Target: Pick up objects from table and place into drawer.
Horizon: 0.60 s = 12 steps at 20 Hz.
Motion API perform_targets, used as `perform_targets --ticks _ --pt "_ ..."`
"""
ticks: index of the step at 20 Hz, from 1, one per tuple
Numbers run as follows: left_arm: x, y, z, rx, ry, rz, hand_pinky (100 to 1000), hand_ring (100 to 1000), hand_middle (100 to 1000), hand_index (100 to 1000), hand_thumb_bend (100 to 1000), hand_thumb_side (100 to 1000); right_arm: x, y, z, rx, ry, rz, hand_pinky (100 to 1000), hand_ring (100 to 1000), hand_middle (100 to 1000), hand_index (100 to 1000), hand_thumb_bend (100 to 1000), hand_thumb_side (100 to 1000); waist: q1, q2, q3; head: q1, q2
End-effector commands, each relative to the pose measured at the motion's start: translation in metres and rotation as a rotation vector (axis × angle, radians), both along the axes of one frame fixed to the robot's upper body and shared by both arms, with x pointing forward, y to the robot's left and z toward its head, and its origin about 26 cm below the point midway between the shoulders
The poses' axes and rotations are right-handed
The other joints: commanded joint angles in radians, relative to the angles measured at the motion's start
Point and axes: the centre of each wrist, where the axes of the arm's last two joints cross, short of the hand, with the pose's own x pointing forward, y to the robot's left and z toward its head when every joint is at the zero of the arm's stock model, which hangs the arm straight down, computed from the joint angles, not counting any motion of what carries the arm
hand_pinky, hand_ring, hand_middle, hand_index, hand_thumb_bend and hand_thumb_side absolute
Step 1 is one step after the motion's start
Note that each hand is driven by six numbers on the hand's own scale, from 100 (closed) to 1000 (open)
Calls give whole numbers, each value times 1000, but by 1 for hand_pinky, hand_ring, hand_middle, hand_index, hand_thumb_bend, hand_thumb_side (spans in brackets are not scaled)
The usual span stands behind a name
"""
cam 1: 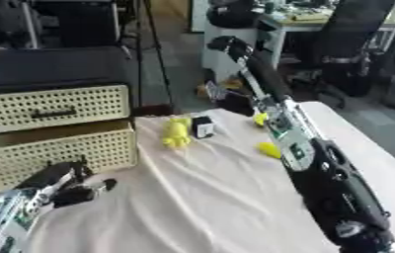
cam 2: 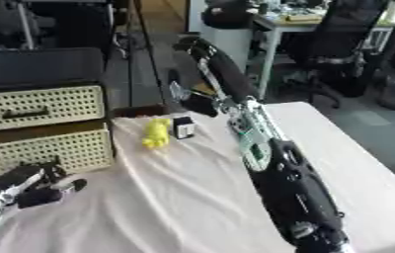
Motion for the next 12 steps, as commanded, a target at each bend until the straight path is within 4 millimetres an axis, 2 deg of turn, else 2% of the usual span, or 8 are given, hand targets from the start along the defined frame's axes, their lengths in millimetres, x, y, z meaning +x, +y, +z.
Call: perform_targets --ticks 1,4,5,12 --pt "9 12 19 20 -49 34 687 767 816 861 598 1000 0 4 18 -6 -51 18 855 848 837 867 100 476 3 -6 -12 10 -14" --pt "14 22 18 33 -39 75 689 768 814 860 575 1000 0 8 21 -5 -59 31 854 848 837 867 100 475 1 0 -32 13 -23" --pt "16 26 17 39 -38 94 689 768 814 860 601 1000 -1 9 21 -4 -61 34 855 848 837 867 100 474 0 2 -41 14 -26" --pt "24 51 14 55 -82 214 678 755 809 847 601 1000 -1 12 24 0 -70 48 855 849 837 867 100 474 -4 12 -78 20 -39"
